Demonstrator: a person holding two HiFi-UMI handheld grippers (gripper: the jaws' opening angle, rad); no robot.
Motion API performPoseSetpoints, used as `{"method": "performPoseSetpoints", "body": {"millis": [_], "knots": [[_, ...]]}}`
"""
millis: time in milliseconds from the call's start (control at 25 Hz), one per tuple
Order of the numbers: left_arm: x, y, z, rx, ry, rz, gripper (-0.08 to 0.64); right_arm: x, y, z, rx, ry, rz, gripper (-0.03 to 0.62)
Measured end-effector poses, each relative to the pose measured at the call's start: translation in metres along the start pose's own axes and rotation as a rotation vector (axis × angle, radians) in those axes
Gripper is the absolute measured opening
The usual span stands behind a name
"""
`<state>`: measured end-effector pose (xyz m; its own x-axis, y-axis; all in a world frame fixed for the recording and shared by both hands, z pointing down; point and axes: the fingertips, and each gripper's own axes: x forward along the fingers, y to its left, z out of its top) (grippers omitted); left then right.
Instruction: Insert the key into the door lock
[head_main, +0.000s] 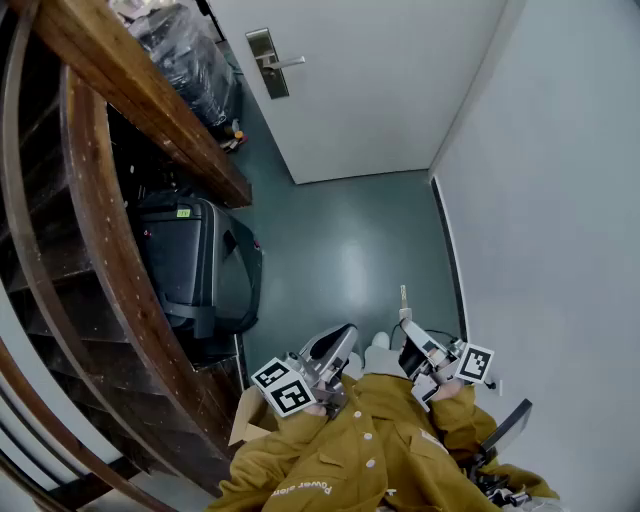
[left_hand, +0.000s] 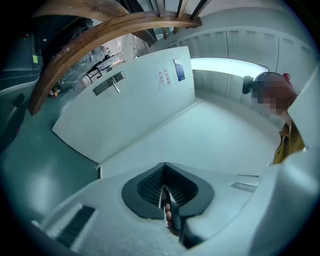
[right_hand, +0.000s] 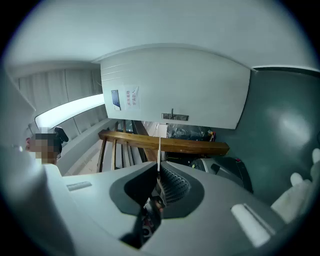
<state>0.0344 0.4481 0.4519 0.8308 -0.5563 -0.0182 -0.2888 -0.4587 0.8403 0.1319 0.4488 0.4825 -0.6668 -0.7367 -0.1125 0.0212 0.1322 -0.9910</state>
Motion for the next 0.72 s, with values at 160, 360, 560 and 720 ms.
{"method": "performPoseSetpoints", "body": {"millis": [160,360,560,720], "knots": [[-0.015,-0.008,-0.006,-0.03,-0.014,0.009,0.003,0.0,0.008,-0.015,0.013,0.022,0.01,0.028],[-0.024,-0.004,-0.009,-0.068,-0.039,0.019,0.003,0.002,0.006,-0.024,0.016,0.05,0.01,0.028],[-0.023,-0.012,-0.007,-0.061,-0.082,0.024,0.003,-0.002,0.015,-0.027,0.008,0.086,0.03,0.028],[-0.009,-0.017,-0.003,-0.053,-0.093,0.024,0.003,0.0,0.024,-0.014,-0.007,0.11,0.046,0.029]]}}
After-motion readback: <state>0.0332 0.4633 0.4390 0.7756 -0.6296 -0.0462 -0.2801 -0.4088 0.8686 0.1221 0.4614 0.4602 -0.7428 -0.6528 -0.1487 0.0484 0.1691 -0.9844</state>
